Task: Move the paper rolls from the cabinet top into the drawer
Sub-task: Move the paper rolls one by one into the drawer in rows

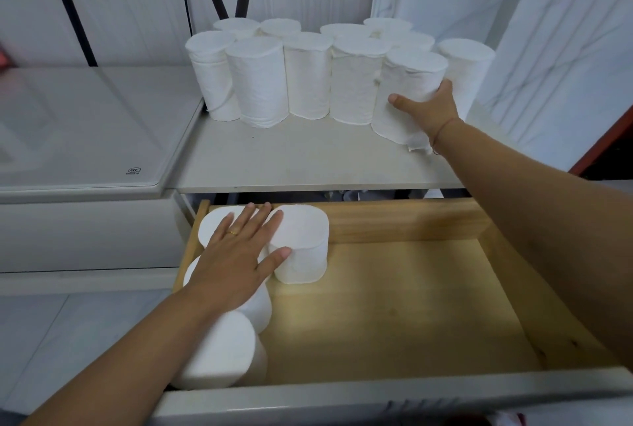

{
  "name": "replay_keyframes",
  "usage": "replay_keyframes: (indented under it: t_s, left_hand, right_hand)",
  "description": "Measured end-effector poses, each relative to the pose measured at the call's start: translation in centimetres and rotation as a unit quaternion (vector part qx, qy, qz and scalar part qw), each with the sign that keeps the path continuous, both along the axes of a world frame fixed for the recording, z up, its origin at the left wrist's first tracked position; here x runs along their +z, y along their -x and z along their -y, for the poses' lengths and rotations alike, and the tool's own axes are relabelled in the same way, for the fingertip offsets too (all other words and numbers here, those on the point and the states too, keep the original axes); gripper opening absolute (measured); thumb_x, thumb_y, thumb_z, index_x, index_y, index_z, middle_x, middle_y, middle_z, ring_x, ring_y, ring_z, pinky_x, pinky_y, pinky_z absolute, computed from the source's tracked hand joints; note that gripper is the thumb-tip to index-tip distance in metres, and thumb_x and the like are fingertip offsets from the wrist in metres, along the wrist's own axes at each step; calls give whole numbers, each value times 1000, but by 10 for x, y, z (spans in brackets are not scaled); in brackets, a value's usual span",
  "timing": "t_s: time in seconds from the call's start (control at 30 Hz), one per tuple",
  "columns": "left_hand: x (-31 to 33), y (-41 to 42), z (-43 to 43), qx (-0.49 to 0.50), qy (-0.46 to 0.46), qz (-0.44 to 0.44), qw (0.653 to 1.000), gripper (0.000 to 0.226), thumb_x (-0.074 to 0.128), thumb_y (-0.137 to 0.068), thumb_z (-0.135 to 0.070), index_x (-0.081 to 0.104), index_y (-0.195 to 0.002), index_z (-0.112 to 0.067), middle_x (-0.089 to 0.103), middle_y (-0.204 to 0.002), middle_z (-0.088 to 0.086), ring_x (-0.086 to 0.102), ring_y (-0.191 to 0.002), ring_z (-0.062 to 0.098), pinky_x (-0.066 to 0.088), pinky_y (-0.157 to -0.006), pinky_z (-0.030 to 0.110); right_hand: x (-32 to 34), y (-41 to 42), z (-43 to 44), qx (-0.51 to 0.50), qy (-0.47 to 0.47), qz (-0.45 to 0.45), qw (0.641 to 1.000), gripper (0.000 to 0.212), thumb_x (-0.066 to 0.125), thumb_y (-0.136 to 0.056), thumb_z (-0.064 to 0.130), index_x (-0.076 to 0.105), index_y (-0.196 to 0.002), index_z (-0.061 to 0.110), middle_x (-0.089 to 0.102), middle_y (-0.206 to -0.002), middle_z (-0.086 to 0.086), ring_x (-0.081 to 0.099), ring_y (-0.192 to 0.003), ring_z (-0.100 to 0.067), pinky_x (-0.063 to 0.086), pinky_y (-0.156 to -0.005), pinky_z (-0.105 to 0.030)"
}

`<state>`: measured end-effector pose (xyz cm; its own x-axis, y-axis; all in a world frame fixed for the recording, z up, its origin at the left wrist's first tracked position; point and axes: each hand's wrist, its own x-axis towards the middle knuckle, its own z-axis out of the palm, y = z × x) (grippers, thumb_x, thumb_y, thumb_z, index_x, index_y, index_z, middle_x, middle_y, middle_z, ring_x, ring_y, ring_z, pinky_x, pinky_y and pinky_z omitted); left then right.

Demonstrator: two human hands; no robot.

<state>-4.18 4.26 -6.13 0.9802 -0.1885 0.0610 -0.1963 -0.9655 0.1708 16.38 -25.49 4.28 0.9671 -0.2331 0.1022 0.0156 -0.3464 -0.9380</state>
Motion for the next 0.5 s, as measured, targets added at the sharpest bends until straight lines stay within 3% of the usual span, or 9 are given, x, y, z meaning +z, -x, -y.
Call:
replay_keyframes:
  t_s: [0.17, 0.27, 0.4, 0.5]
  left_hand:
    - [0, 0, 0, -1, -2, 0, 1000, 78, -9, -76, -74, -4, -146, -40, -13, -148, -21, -23, -135, -1, -14, -112, 27]
    - [1, 0, 0, -2, 6, -1, 1000, 81, -11, -74, -76, -3, -146, -39, -13, -149, -21, -23, -136, -1, -14, -112, 26]
    - [1, 1, 0, 1, 10, 1, 1000, 79, -6, -77, -74, 1, -147, -39, -11, -150, -20, -22, -136, -1, -15, -111, 25]
    - [1, 0, 0, -1, 10, -3, 1000, 75, -3, -81, -74, 1, -147, -38, -12, -150, -20, -22, -136, -2, -14, -112, 26]
  right_hand:
    - [-4, 2, -5, -26, 11, 26, 999, 86, 80, -66, 46, 35, -130, 12, 48, -121, 1, 46, -105, -15, 39, -88, -29]
    - [-7, 23, -8, 4, 13, 39, 999, 81, 81, -64, 46, 39, -126, 14, 51, -115, 4, 52, -108, -17, 44, -88, -30]
    - [-11, 75, -2, 141, -29, 45, 989, 81, 85, -63, 38, 43, -130, 18, 59, -125, 1, 59, -113, -18, 51, -94, -38]
    - [-8, 112, 14, 282, -47, 23, 958, 80, 85, -65, 32, 46, -134, 21, 63, -126, 0, 61, -115, -18, 53, -92, -39]
